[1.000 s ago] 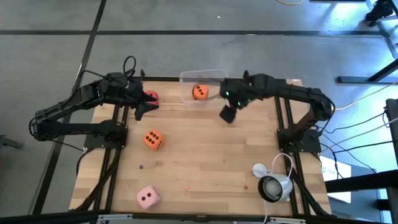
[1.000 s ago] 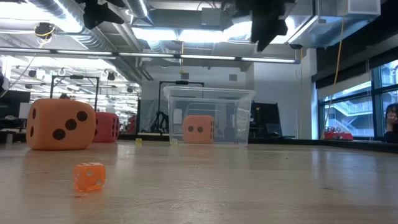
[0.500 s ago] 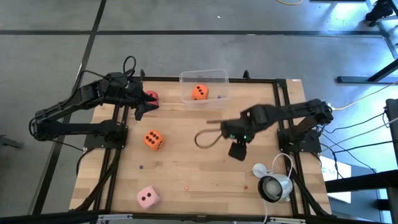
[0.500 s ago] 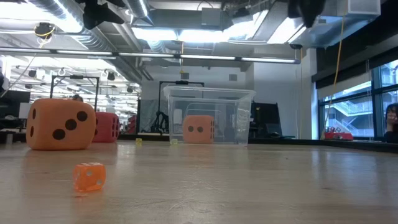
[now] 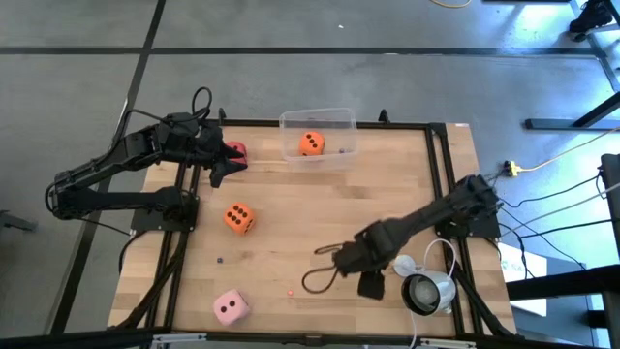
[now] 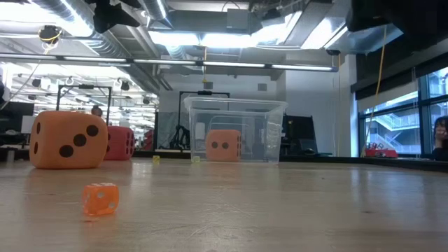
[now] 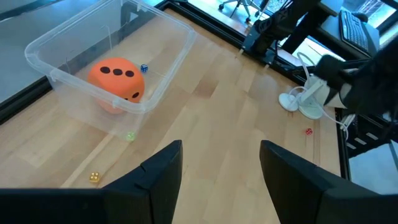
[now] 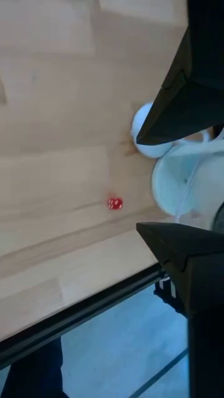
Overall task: Pick & Place Dice
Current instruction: Put the small red dice into the transparent bin
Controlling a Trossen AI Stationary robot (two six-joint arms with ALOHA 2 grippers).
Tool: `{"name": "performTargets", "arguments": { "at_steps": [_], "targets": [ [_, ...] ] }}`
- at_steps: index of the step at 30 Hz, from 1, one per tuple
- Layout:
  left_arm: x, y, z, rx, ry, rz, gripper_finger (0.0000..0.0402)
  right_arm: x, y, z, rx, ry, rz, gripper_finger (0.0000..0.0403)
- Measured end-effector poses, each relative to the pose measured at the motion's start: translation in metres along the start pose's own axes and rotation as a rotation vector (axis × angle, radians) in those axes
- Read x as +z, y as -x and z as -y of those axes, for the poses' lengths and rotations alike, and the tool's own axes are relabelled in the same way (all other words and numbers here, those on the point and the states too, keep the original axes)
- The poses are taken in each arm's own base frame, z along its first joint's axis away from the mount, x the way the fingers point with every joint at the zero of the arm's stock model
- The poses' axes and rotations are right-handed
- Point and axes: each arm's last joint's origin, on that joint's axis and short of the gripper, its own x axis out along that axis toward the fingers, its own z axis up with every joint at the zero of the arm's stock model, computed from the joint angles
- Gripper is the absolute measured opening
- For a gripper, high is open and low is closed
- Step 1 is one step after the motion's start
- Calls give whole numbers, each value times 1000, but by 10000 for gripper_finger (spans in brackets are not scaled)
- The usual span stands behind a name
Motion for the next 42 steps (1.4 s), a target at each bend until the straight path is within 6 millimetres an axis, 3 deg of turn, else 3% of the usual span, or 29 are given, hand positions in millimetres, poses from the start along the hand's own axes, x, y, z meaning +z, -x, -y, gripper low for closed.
{"name": "performTargets", "arguments": {
  "at_steps": [10,16,27,42],
  "targets": [
    [0,0,0,-9,1,-3,210,18,-69,-29,61,-40,-219,212],
    [0,0,1,-25,11,-8,210,23,-93,-33,100,-119,-342,212],
    [-1,0,2,-62,53,-20,210,41,-120,-27,74,-151,-353,212],
    [-1,0,2,-68,54,-22,210,30,-127,-21,-3,-109,-402,212]
  ]
}}
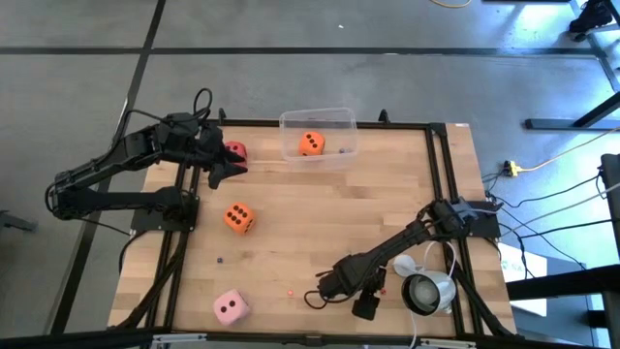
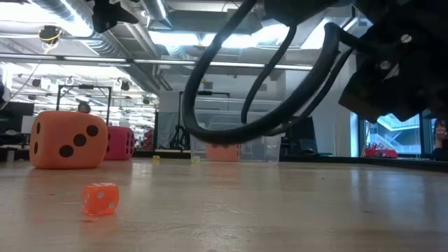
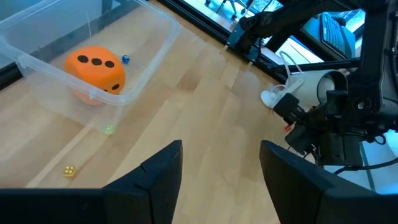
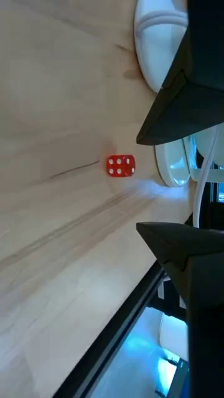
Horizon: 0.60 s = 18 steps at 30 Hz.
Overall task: Pick & Place Dice
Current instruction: Put the small red dice into the transparent bin
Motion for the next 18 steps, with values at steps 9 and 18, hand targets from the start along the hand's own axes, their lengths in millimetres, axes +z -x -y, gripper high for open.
{"name": "performTargets", "arguments": {
  "at_steps": [9,18],
  "targets": [
    [0,0,0,2,-2,1,210,-1,-2,-2,-15,37,13,212],
    [0,0,0,1,-1,1,210,1,-19,8,-33,28,-21,212]
  ]
}}
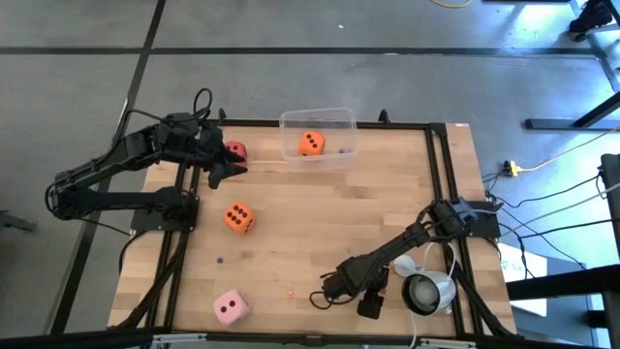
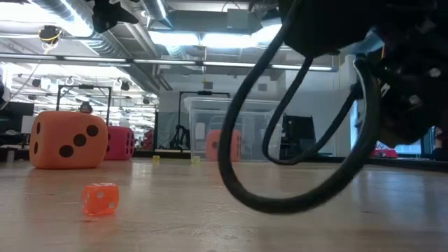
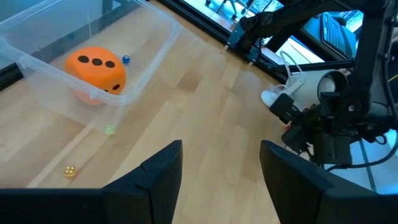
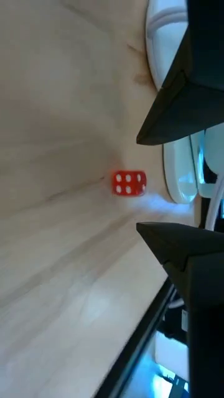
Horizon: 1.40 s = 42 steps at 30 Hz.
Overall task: Pick & Place Dice
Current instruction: Put the small red dice into the transparent bin
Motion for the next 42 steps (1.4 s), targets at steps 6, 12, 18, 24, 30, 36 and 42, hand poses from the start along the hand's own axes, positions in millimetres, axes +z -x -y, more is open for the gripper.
{"name": "performTargets", "arguments": {
  "at_steps": [6,12,18,24,30,36,42],
  "targets": [
    [0,0,0,0,7,0,210,1,-9,-2,22,30,6,212],
    [0,0,0,2,11,1,210,1,-11,-2,30,35,8,189],
    [0,0,0,11,35,4,210,3,-10,-4,41,49,25,131],
    [0,0,0,11,45,5,210,4,-10,-5,55,59,37,84],
    [0,0,0,10,45,4,210,4,-10,-6,60,63,42,49],
    [0,0,0,10,45,4,210,4,-10,-6,61,57,43,49],
    [0,0,0,10,46,4,210,3,-7,-6,51,18,69,49]
  ]
}}
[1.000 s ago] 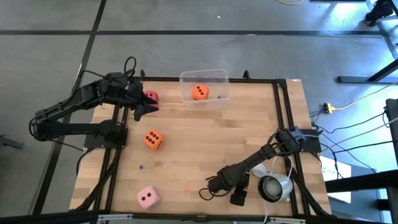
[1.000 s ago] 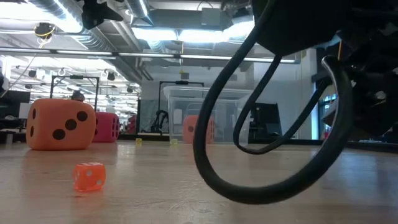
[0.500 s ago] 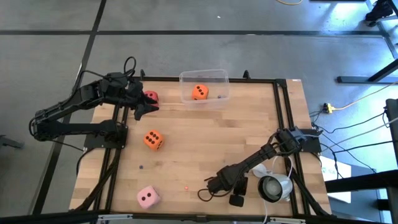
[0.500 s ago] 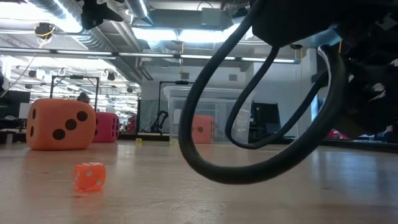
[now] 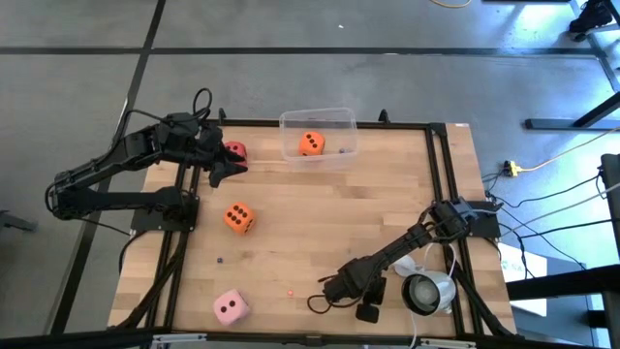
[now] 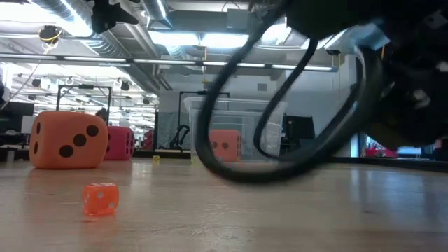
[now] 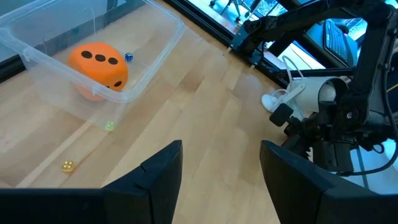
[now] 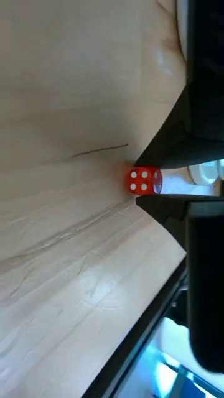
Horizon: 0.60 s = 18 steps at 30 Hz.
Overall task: Pick & Place Dice
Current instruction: Put the small red dice into the transparent bin
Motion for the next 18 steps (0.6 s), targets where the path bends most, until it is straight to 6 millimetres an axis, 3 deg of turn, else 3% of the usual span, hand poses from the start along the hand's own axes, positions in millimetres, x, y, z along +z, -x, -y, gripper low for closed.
{"name": "performTargets", "arguments": {
  "at_steps": [18],
  "targets": [
    [0,0,0,-1,-7,0,210,-41,64,-9,52,-70,344,49]
  ]
}}
